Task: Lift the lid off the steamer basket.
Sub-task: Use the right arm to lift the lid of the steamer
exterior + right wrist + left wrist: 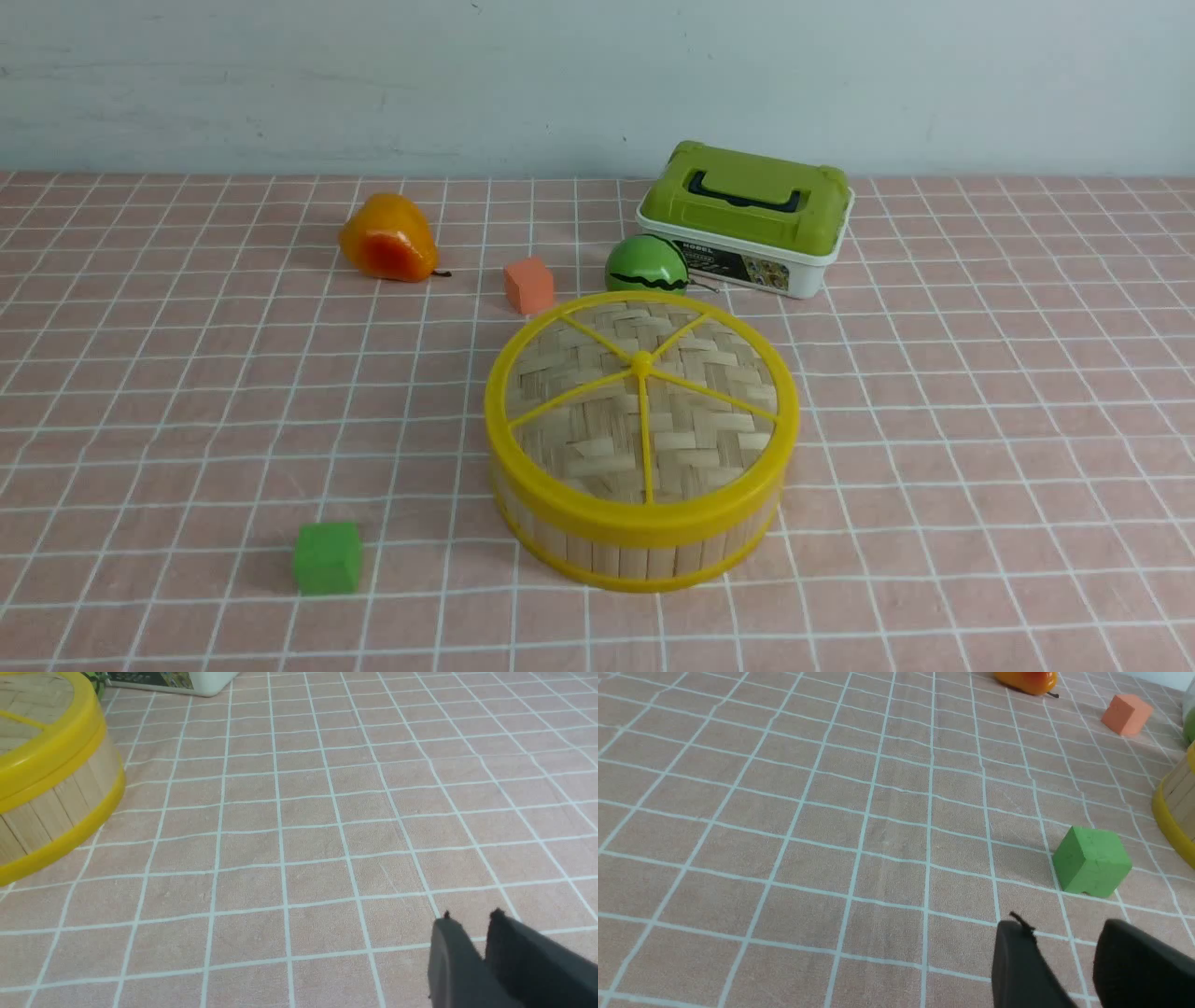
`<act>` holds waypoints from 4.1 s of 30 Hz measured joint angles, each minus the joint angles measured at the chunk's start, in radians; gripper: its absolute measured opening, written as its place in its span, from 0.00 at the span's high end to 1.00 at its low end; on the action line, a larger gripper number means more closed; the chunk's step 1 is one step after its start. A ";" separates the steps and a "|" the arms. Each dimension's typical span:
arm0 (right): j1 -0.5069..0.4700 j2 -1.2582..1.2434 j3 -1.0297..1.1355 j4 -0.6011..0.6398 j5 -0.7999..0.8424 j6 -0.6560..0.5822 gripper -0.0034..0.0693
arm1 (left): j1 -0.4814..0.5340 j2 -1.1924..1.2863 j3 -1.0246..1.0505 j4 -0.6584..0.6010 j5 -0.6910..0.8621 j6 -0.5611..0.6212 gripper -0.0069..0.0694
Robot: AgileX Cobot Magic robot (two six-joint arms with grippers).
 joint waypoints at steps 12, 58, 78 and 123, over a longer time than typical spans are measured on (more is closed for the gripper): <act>0.000 0.000 0.000 0.000 0.000 0.000 0.82 | 0.000 0.000 0.000 0.000 0.000 0.000 0.60; 0.000 0.000 0.007 0.727 -0.088 0.210 0.74 | 0.000 0.000 0.000 0.000 0.000 0.000 0.60; 0.104 0.936 -0.994 0.388 0.750 -0.639 0.98 | 0.000 0.000 0.000 0.000 0.000 0.000 0.60; 0.531 2.170 -2.067 0.225 0.709 -0.396 0.44 | 0.000 0.000 0.000 0.000 0.000 0.000 0.60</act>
